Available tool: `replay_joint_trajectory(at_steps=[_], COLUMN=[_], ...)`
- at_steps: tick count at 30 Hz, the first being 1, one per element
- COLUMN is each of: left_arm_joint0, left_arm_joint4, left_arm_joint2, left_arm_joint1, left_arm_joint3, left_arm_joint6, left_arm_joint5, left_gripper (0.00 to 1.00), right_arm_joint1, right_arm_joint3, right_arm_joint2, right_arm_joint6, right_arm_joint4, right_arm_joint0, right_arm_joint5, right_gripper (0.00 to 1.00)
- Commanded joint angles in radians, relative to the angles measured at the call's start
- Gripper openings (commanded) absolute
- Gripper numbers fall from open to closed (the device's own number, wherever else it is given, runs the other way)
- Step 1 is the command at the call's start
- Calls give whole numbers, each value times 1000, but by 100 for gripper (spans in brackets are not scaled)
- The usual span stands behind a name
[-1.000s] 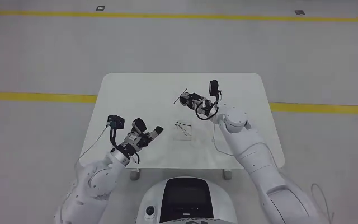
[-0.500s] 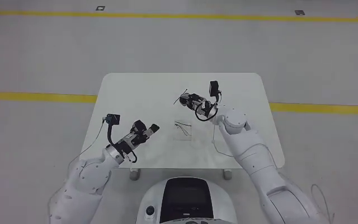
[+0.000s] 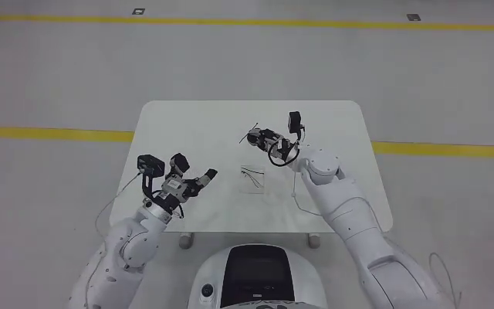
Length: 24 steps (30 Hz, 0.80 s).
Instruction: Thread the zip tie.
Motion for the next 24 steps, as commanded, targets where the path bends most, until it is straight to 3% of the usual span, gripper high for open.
replay_joint_trajectory(at_steps=[1, 3, 7, 8, 12, 18, 24], left_arm_joint0=[0, -8, -19, -13, -8, -21, -28], left_arm_joint4=[-3, 42, 266, 356, 536, 749, 749], left_arm_joint2=[0, -7, -15, -17, -7, 42, 49], left_arm_joint1=[0, 1, 10, 13, 16, 18, 20], left_arm_joint3=[0, 2, -15, -13, -11, -6, -3], left_arm_joint6=[0, -6, 25, 39, 84, 155, 163], left_arm_joint5=[0, 21, 13, 27, 79, 121, 136], left_gripper=[100, 100, 100, 100, 100, 100, 100], right_arm_joint1=[0, 0, 6, 8, 11, 13, 13], right_arm_joint3=[0, -6, -45, -58, -112, -195, -217], right_arm_joint2=[0, -2, -1, 3, 4, -15, -22], right_arm_joint6=[1, 0, -15, -18, -35, -81, -99], right_arm_joint4=[0, -3, -30, -30, -41, -75, -78], right_arm_joint0=[0, -4, -10, -9, -9, -10, -13], right_arm_joint5=[0, -1, 54, 81, 166, 312, 339], right_gripper=[0, 0, 0, 0, 0, 0, 0])
